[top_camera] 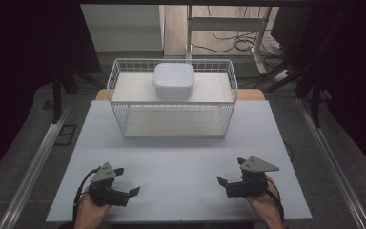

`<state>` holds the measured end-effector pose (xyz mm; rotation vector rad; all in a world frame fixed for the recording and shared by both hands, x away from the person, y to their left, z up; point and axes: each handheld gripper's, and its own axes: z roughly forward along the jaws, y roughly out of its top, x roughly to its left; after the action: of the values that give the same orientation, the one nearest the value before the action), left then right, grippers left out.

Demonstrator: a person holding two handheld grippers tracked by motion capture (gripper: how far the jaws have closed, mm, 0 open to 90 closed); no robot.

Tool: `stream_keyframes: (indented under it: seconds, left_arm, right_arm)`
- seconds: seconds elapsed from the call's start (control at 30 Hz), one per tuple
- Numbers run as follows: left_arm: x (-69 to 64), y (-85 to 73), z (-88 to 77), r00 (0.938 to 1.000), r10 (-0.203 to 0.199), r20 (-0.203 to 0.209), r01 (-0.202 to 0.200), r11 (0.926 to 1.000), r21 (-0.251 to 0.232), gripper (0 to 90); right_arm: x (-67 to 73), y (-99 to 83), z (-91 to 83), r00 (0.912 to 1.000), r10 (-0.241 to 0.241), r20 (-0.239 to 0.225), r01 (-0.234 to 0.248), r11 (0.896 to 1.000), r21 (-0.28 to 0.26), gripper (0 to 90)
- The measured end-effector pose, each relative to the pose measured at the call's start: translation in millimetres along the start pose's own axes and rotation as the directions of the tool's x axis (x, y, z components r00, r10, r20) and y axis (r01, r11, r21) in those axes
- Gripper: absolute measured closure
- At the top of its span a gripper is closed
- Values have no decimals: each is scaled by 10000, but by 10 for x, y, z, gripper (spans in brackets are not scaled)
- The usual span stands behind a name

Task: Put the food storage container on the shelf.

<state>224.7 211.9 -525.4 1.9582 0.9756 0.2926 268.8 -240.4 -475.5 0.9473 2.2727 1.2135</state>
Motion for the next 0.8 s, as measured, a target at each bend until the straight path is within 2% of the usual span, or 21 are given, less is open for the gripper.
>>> stream_keyframes:
  seconds: [0.27,0.4,0.53,0.63,0.8]
  left_arm:
    - [77,-141,-134,9993,-279,-260,283,9995,160,29]
    - [127,-203,-189,9979,-540,-368,547,9983,185,26]
    - [161,-243,-196,9963,-822,-241,829,9961,302,17]
    - [162,-244,-181,9964,-817,-241,827,9956,438,15]
    - [163,-244,-168,9960,-848,-268,862,9947,557,16]
  right_arm:
    - [-61,-136,-125,9989,368,305,-373,9992,161,14]
    - [-94,-224,-171,9968,560,566,-581,9977,362,14]
    - [-120,-323,-198,9939,859,694,-908,9934,704,13]
    - [-124,-392,-201,9921,1002,753,-1072,9896,954,13]
    - [-109,-464,-185,9922,887,876,-1011,9835,1501,12]
